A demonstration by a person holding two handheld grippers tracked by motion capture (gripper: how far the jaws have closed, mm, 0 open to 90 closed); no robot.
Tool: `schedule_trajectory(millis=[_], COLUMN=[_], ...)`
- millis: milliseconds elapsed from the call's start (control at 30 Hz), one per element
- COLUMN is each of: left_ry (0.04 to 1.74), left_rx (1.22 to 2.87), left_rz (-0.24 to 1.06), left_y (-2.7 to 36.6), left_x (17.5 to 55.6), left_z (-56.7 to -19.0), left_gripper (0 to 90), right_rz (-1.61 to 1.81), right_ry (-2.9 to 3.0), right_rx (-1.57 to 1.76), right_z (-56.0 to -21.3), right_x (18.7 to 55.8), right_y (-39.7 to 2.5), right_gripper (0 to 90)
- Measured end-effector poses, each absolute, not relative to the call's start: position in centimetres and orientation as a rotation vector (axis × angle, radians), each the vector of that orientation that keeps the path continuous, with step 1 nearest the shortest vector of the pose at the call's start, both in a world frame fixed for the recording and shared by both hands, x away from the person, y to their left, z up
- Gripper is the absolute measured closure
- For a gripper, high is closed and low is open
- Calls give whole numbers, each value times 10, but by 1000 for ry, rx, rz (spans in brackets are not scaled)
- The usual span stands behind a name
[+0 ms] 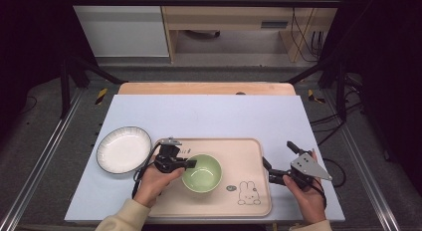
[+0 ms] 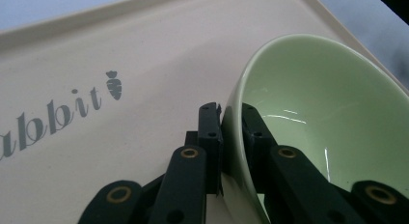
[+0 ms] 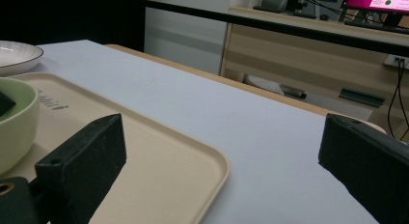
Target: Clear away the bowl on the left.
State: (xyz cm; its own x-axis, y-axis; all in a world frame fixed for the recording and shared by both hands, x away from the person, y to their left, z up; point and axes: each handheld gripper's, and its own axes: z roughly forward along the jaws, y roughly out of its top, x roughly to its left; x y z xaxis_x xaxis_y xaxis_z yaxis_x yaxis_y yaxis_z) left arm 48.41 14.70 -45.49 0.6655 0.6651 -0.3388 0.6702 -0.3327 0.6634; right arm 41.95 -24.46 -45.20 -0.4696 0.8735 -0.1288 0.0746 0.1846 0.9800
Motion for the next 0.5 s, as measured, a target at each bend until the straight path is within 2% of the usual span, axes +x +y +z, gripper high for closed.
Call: schedule_trajectory(millis=[300, 500], left_ry=[1019, 1006], left_rx=[2060, 2065], left_rz=[12, 30], left_y=[146, 144], left_x=[483, 481], left_z=[-454, -453], left_gripper=[806, 758], right_rz=[1362, 1361], right_ry=[1722, 1723], right_rx=[902, 900], right_z=[-452, -452], right_x=[419, 420], right_y=[-244, -244], right_gripper=[30, 30])
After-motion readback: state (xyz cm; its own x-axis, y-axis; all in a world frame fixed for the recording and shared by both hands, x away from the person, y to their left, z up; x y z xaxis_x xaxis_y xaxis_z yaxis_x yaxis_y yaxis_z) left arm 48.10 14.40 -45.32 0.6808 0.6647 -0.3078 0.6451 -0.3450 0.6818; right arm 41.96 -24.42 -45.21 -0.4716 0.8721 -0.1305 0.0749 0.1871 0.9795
